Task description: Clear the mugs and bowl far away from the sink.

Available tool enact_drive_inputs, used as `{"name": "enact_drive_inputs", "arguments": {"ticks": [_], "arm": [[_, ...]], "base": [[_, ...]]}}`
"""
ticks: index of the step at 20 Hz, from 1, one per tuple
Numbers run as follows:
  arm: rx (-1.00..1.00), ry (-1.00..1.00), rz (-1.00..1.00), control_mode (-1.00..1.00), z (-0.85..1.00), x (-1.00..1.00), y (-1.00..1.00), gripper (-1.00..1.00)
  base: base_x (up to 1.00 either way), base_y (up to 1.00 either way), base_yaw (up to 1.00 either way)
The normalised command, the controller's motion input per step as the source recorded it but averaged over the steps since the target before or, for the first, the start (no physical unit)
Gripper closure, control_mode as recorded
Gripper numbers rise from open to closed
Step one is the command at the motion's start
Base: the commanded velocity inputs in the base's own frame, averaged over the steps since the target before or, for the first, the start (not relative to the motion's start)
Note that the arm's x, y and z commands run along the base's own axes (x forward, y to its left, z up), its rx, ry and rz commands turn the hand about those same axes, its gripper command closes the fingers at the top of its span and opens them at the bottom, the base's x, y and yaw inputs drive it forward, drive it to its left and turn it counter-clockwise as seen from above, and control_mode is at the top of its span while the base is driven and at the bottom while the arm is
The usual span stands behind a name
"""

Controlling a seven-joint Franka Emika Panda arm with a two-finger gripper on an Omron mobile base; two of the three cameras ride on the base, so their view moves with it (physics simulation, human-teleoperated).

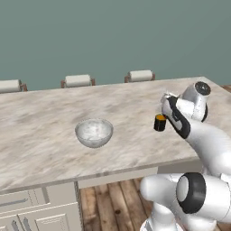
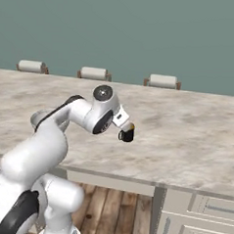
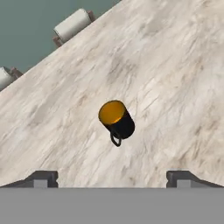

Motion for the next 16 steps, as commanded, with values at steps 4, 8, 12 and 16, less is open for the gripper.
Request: {"name": "enact_drive_inputs", "arguments": {"ticks": [4,8,12,16], "arm": [[0.00,-0.82,-0.05,-1.00,0.54,-0.99,0.12,-1.00],[0.00,-0.72,-0.06,-1.00,0.54,-0.91,0.17,-1.00],[0.03,-0.26,-0.20,1.00,0.21,-0.46,0.00,-1.00],[0.00,0.00,0.00,1.00,0.00,0.00,0.00,-1.00]], "base": [[0.00,0.00,0.00],[0.00,0.00,0.00],[-0.28,0.04,-0.33],[-0.19,0.35,-0.90]]}}
